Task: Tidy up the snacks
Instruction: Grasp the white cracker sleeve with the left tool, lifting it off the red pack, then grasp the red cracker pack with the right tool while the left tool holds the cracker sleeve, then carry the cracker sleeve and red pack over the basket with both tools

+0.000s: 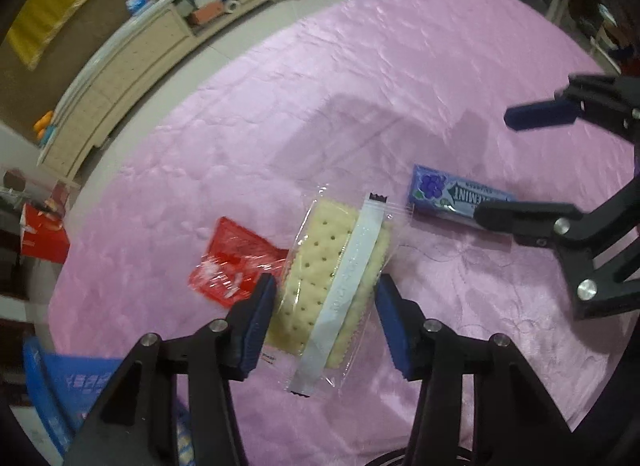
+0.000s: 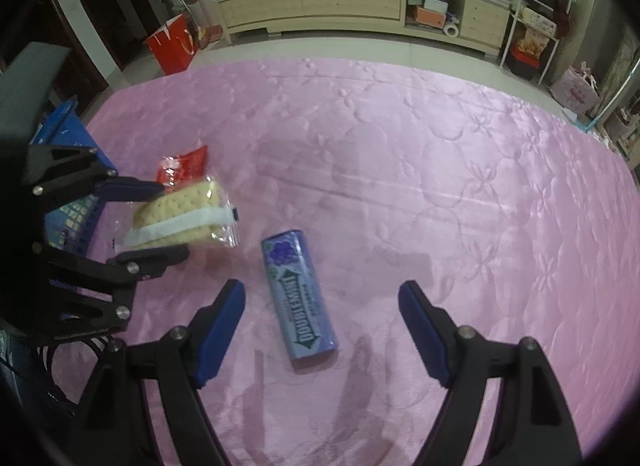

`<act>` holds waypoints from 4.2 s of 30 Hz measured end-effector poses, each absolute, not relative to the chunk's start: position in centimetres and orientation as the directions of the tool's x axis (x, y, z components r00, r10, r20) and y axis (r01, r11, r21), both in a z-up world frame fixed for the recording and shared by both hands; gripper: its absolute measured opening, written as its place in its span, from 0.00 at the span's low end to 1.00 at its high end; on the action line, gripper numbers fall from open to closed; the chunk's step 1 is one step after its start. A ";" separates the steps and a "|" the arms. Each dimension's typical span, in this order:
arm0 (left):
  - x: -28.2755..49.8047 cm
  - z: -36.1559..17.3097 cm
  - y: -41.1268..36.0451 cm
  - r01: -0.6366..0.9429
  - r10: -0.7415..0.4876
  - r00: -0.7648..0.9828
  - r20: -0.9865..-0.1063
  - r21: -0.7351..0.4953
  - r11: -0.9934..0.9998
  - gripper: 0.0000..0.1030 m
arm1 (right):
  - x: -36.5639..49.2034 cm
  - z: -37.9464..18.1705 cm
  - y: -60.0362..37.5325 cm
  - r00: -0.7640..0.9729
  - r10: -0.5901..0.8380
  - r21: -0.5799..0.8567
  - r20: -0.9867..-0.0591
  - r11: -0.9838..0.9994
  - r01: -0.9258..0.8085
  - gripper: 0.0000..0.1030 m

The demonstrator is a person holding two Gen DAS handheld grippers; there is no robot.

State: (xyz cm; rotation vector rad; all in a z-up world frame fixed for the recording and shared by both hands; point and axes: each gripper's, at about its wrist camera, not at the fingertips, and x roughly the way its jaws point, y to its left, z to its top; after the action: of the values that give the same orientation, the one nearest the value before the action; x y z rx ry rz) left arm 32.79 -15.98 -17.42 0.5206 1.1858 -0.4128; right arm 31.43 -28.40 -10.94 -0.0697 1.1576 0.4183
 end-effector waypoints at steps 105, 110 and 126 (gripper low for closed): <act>16.0 3.3 5.4 0.039 -0.012 0.675 -0.738 0.020 0.999 0.47 | 20.7 8.6 -11.4 0.456 0.376 -0.001 -0.806 0.770 -0.637 0.03; 14.8 3.7 8.0 0.011 0.006 0.682 -0.732 0.018 1.000 0.47 | 20.0 8.9 -9.0 0.446 0.389 -0.005 -0.806 0.748 -0.663 0.03; 14.7 1.2 14.1 -0.061 0.024 0.640 -0.768 -0.020 0.998 0.47 | 21.9 5.5 -2.6 0.377 0.379 0.005 -0.845 0.711 -0.703 0.03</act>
State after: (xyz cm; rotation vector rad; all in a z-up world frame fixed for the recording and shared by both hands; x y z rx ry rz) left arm 14.69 14.07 1.20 -0.0453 0.8750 0.0482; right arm 21.91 -2.61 5.49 -0.3872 0.9563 0.7137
